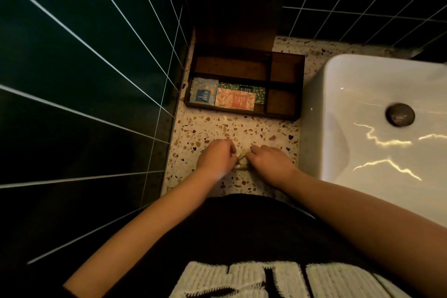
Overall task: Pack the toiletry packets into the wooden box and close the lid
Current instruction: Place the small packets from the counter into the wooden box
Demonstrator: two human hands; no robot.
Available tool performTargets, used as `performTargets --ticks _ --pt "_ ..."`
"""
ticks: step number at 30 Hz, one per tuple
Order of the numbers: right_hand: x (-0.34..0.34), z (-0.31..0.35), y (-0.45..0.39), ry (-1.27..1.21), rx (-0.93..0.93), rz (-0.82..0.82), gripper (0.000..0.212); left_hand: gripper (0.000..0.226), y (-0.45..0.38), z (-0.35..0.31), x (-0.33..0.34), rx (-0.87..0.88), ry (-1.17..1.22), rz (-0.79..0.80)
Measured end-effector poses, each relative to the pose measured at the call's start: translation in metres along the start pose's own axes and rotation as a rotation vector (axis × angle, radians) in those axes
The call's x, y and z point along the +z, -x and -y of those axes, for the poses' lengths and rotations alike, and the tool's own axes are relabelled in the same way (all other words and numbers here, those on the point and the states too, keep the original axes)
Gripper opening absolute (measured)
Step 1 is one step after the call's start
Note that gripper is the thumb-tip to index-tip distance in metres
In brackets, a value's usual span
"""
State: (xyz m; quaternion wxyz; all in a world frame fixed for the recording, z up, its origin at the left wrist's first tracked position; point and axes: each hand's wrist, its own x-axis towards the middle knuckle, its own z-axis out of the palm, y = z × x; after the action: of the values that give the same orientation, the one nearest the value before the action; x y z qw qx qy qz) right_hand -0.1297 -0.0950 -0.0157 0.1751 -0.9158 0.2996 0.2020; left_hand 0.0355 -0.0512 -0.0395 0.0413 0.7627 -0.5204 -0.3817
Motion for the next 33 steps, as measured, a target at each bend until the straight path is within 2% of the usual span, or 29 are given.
performTargets --ticks 6,10,14,16,19,21,23,27,31,33 --pt "-0.003 -0.004 0.001 -0.095 0.075 0.121 0.020 0.013 -0.001 -0.002 -0.007 -0.012 -0.037 0.102" --pt "-0.015 -0.014 0.001 -0.246 0.182 0.089 0.012 0.011 0.002 -0.007 -0.006 -0.023 -0.099 0.137" --pt "-0.036 -0.022 -0.004 -0.539 0.313 0.001 0.013 0.012 0.010 -0.013 -0.004 0.019 -0.155 0.108" --pt "-0.049 -0.026 -0.006 -0.682 0.347 -0.089 0.021 0.015 0.012 -0.015 -0.004 0.003 -0.089 0.090" --pt "-0.068 -0.032 -0.009 -0.828 0.342 -0.183 0.053 0.018 0.011 -0.023 -0.012 -0.035 0.201 0.040" --pt "-0.079 -0.037 -0.014 -0.855 0.338 -0.215 0.073 0.021 0.006 -0.031 -0.025 -0.058 0.400 0.003" --pt "-0.088 -0.044 -0.021 -0.855 0.332 -0.244 0.079 0.022 -0.005 -0.039 -0.041 -0.086 0.522 -0.045" --pt "-0.103 -0.059 -0.035 -0.841 0.350 -0.284 0.063 0.017 -0.034 -0.049 -0.067 -0.094 0.667 -0.166" --pt "-0.111 -0.075 -0.049 -0.819 0.388 -0.348 0.030 0.013 -0.062 -0.057 -0.080 -0.076 0.688 -0.224" --pt "-0.114 -0.082 -0.055 -0.766 0.396 -0.365 0.023 0.009 -0.075 -0.059 -0.080 -0.056 0.667 -0.227"
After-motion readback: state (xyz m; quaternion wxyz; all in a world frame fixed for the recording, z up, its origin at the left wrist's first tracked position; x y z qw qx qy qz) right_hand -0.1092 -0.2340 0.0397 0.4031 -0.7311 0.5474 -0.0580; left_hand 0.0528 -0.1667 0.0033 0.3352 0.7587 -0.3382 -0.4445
